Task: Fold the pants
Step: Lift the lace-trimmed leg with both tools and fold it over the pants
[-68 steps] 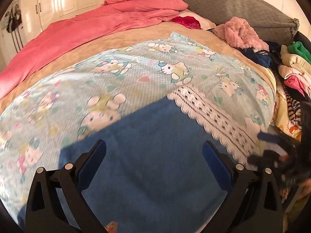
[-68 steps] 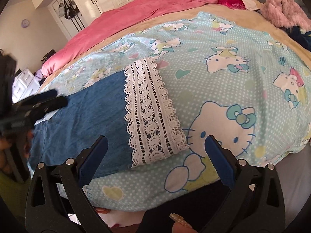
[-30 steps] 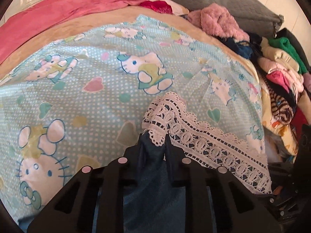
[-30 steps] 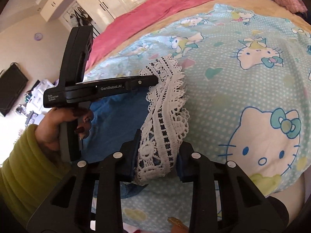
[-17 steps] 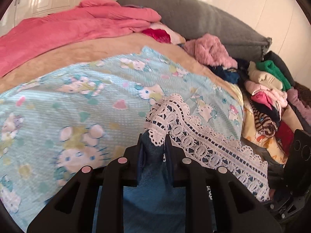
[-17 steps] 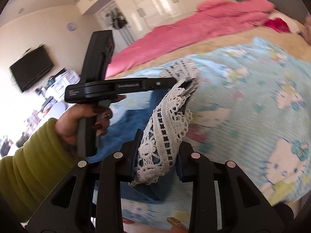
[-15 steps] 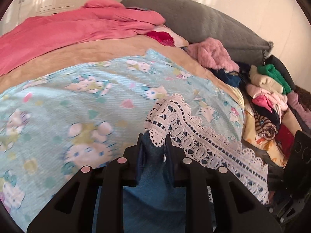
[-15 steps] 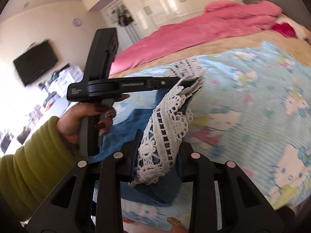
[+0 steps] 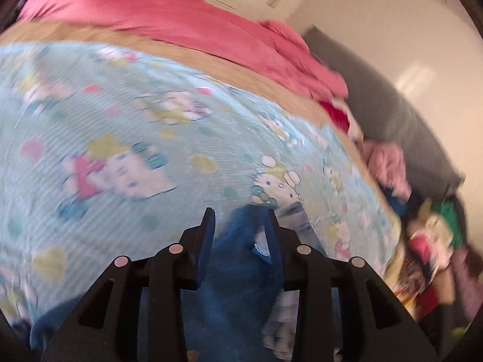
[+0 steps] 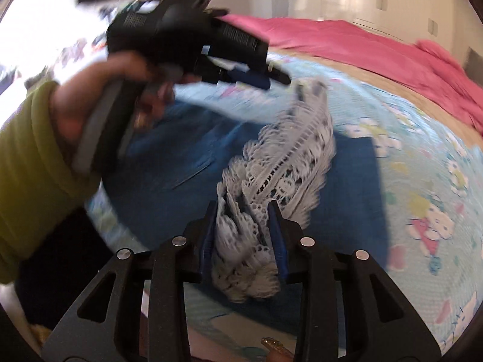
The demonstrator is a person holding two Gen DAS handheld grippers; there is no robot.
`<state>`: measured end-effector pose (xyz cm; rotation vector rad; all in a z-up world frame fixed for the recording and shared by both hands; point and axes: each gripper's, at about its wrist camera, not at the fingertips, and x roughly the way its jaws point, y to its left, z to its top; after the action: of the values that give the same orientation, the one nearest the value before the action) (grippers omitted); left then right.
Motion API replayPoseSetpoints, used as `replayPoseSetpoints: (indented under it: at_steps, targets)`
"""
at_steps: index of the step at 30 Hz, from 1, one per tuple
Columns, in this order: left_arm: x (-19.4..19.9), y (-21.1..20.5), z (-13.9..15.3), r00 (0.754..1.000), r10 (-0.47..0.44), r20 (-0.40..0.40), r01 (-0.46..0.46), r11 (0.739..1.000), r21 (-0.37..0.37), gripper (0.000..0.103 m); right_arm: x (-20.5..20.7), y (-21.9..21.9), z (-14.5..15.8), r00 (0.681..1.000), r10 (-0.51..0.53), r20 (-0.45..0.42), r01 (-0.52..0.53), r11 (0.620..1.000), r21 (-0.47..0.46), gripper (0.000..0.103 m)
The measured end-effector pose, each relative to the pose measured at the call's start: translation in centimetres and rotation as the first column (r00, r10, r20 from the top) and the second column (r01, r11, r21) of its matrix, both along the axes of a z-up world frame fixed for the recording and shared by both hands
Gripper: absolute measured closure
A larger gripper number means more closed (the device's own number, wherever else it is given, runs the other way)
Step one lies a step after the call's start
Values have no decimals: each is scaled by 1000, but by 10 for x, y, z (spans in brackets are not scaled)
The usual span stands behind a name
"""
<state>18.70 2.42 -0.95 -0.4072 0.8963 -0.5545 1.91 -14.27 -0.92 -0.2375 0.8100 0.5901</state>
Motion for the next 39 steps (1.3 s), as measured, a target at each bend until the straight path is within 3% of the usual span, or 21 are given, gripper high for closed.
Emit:
replayPoseSetpoints:
  at_steps: [2,3,6,11,15,16,17,18,19,21,23,24,28,33,36,39]
  targets:
    - [-5,10,-6,1000,14,-22,-15,999,-32,69,-13,10,0,998,53,26,-52,998,-33,59]
    - [-6,11,-10,999,4,-37,-6,998,-58,68,-21,11,3,996,77,43,-76,996,-36,58]
    - [-5,7,-16,996,-47,-82,36,991,-132,52,-34,3,11,993,94,73,-92,995,-30,53]
    - [-4,-11,-24,992,-82,-97,71,991,-114,39,-40,-16,14,998,40,38,-39,999,-9,52]
    - [0,-27,-32,989,-105,-107,92,988,-121,42,-43,-2,9,998,54,33,-53,997,-57,53]
    - [0,-32,-32,989,-110,-100,99,988,-115,48,-41,0,7,999,46,27,-44,997,-64,53]
    - [0,-34,-33,989,-111,-97,100,988,-114,70,-38,2,5,999,34,22,-32,997,-64,53]
    - [0,-37,-34,990,-108,-95,97,989,-111,79,-35,3,4,1000,22,16,-21,997,-68,53]
    - [-1,-40,-35,990,-109,-92,98,989,-111,81,-31,8,3,1000,13,11,-13,997,-73,53]
    - [-2,-39,-35,991,-101,-83,92,990,-111,82,-21,10,-5,1000,-12,-19,10,996,-89,59]
    - [-4,-36,-29,993,-98,-63,89,988,-122,83,-16,5,-3,998,-25,-59,23,999,-34,90]
    - [-7,-33,-23,994,-96,-44,90,988,-123,83,-15,2,0,997,-28,-79,29,1000,5,93]
    - [-13,-19,-6,997,-71,15,72,993,-98,83,-17,5,15,998,20,-67,-15,997,78,93]
    - [-3,-12,-32,996,-41,-79,37,998,-54,83,-18,27,-7,992,80,-96,-78,997,23,90]
    - [1,-13,-42,995,-31,-100,28,999,-25,74,-21,30,-6,990,102,-94,-99,995,30,80]
    - [-4,-6,-33,997,-3,-75,3,1000,1,56,-26,18,5,987,121,-105,-112,989,93,73]
